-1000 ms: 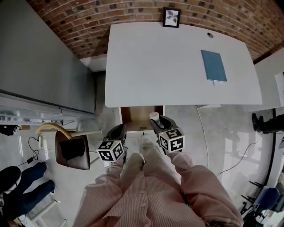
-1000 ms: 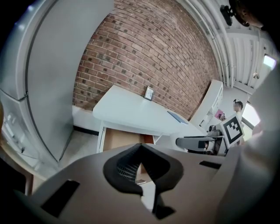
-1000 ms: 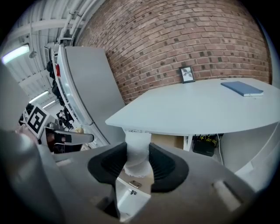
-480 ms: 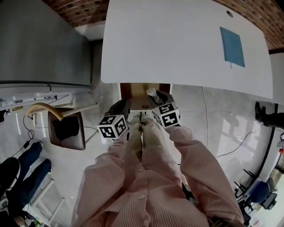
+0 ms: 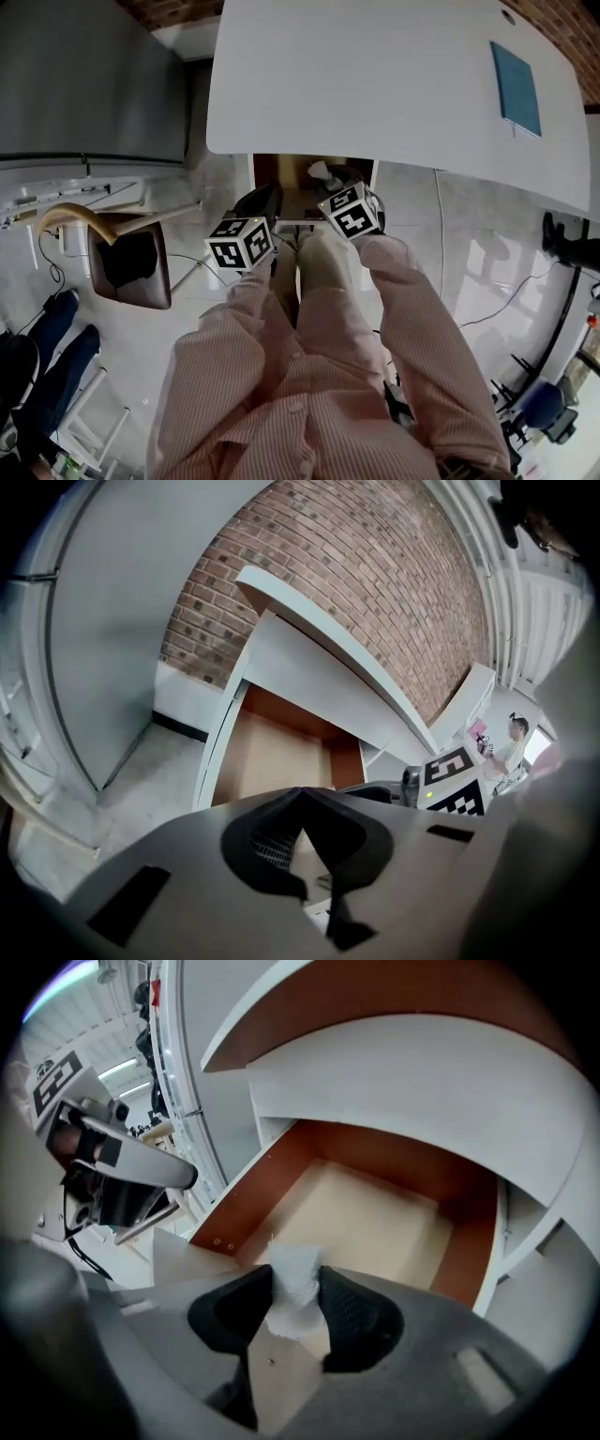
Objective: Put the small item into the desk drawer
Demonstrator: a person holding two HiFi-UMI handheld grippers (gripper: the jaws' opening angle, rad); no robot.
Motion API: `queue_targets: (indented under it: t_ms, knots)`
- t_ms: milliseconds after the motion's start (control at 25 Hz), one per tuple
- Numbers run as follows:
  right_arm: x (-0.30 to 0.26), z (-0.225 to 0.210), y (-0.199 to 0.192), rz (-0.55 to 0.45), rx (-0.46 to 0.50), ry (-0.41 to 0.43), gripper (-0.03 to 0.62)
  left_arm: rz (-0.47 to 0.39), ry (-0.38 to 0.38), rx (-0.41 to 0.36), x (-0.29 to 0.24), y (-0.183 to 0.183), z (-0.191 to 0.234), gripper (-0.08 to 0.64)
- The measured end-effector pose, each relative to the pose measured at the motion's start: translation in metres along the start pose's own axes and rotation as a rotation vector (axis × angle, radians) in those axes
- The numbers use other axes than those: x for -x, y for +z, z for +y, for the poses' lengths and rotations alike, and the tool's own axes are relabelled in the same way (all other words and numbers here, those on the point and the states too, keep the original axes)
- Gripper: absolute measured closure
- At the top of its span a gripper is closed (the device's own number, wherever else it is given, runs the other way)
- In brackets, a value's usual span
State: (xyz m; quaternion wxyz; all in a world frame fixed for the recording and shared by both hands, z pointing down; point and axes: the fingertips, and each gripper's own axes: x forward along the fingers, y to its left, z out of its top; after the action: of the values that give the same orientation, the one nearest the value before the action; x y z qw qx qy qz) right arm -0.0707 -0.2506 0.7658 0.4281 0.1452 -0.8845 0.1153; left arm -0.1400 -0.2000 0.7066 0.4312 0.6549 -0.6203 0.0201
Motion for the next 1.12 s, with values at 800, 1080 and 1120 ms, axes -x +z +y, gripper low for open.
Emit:
queue_targets:
  t_ms: [800,1080,1120]
  knots:
    - [-0.056,0.008,-0.019,0.189,0.204,0.113,0.436,0.0,-0.031,0.027,-0.023,-0.007,0.01,0.56]
    - [-0.076,-0.003,-0.033,0.233,0.255,0.078,0.436,-0.002,-0.029,0.029,-0.027,-0.009,0.014,0.558]
    - [-0.079,-0.005,-0.035,0.239,0.255,0.077,0.436,-0.003,-0.029,0.028,-0.028,-0.009,0.013,0.56]
